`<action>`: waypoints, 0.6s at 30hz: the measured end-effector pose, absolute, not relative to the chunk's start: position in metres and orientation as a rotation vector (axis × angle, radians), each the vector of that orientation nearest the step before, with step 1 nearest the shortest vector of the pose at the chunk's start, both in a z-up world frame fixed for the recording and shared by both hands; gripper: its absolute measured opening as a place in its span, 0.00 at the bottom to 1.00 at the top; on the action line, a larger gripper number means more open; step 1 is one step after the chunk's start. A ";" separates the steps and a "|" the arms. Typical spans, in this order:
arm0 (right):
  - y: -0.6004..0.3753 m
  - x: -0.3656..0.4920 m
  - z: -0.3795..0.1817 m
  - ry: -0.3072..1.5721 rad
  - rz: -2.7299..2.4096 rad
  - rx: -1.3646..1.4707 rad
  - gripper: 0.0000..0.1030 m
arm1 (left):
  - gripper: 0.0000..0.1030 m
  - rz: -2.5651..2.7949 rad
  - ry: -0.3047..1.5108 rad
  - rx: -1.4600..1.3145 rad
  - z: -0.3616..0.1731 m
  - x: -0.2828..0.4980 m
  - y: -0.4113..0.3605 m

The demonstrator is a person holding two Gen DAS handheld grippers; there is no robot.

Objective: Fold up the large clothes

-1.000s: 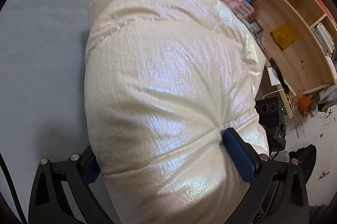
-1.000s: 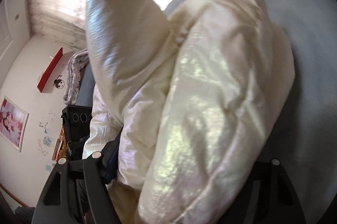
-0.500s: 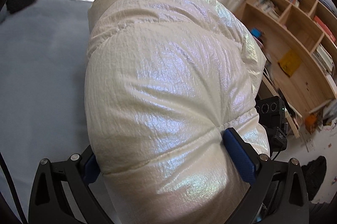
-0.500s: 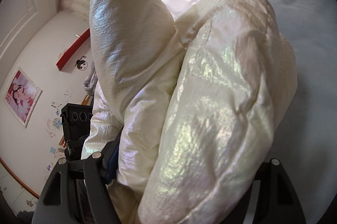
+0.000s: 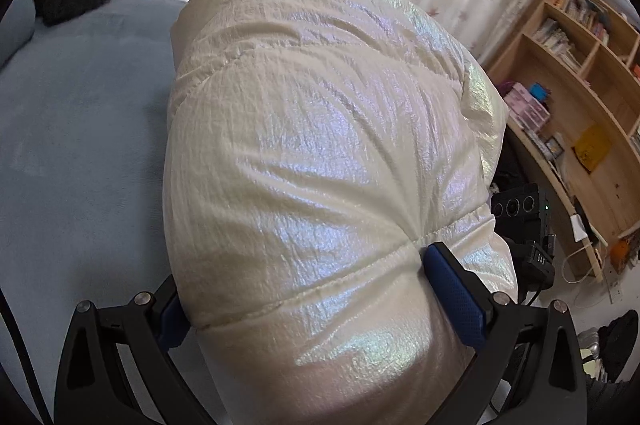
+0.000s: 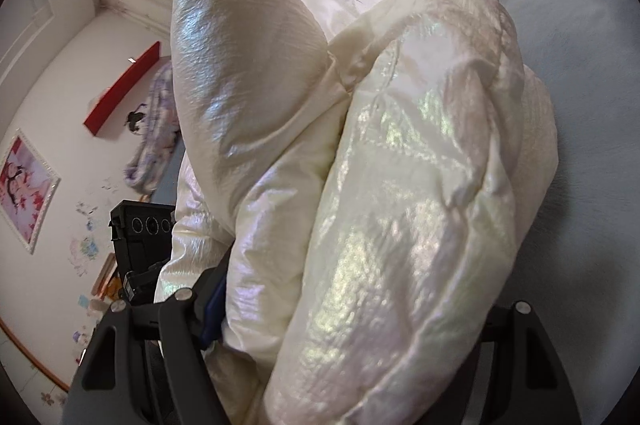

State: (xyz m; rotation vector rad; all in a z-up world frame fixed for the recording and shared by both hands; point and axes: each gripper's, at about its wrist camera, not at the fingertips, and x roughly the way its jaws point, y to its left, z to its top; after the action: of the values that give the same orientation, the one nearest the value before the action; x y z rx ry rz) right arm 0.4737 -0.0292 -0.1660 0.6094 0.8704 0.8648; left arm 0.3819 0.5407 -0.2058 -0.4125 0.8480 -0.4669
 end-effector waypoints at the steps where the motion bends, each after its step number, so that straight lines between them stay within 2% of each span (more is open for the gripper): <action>1: -0.032 0.479 -0.180 0.882 0.856 0.608 0.72 | 0.98 -0.449 0.867 -0.416 -0.210 0.404 0.508; 4: -0.017 0.491 -0.215 0.909 0.836 0.601 0.73 | 1.00 -0.412 0.911 -0.424 -0.247 0.413 0.525; 9: -0.014 0.487 -0.232 0.879 0.828 0.593 0.83 | 1.00 -0.382 0.870 -0.455 -0.269 0.404 0.557; 13: -0.001 0.489 -0.217 0.910 0.776 0.546 0.87 | 1.00 -0.316 0.870 -0.402 -0.251 0.390 0.542; 18: -0.022 0.469 -0.196 0.947 0.668 0.461 0.87 | 1.00 -0.176 0.876 -0.284 -0.216 0.365 0.520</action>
State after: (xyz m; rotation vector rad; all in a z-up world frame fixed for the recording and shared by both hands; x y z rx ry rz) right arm 0.4685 -0.0218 -0.1958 0.4607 0.9468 0.6681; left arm 0.3652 0.5199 -0.2156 -0.2842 0.8759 -0.1763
